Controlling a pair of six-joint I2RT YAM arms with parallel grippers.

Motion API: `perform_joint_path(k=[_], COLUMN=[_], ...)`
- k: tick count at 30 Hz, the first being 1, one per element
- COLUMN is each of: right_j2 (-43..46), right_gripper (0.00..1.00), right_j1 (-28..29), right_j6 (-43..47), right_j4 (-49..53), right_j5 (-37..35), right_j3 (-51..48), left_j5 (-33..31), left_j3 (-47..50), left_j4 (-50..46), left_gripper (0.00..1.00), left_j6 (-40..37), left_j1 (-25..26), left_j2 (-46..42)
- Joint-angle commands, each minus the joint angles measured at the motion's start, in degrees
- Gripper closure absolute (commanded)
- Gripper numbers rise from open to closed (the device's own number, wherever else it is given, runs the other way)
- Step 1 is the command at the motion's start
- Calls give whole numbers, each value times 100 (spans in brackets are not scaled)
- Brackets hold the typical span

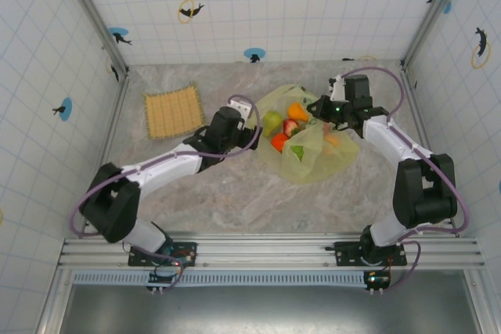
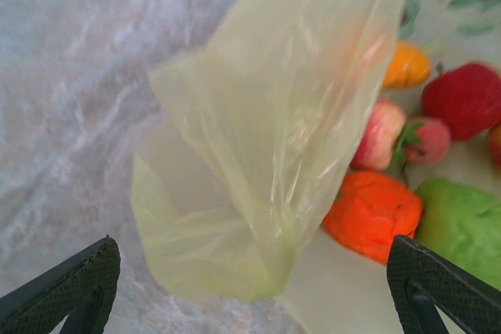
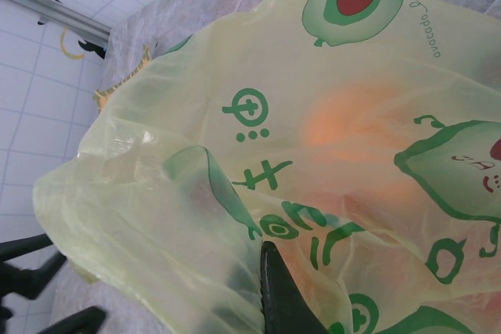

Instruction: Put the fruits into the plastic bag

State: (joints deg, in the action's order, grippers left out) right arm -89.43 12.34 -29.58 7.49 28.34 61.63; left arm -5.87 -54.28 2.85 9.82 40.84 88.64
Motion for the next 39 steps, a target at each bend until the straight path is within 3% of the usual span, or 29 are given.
perform_joint_path(k=[1, 5, 8, 16, 19, 28, 32, 39], right_j2=[-84, -101, -157, -545, -827, -1709, -1526, -643], right_gripper=[100, 100, 100, 99, 98, 83, 69, 31], right_j1=[29, 38, 58, 161, 248, 443, 437, 479], right_j6=[7, 21, 98, 216, 225, 434, 796, 1389], right_j4=[-142, -142, -62, 49, 28, 634, 1068, 1609], right_j5=[5, 5, -79, -267, -344, -578, -1091, -1996], right_j3=[88, 79, 117, 526, 771, 2071, 2325, 2301], left_j5=[184, -436, -845, -36, 265, 850, 815, 725], left_j3=[-532, -804, -979, -645, -558, -585, -645, -470], left_j4=[-2, 72, -72, -72, -141, 77, -41, -51], left_gripper=[12, 24, 42, 89, 100, 100, 100, 100], left_j6=[135, 114, 101, 172, 337, 1168, 1202, 1236], left_j1=[-23, -26, -23, -23, -23, -50, -50, -76], left_j2=[458, 988, 1238, 708, 315, -343, -289, -403])
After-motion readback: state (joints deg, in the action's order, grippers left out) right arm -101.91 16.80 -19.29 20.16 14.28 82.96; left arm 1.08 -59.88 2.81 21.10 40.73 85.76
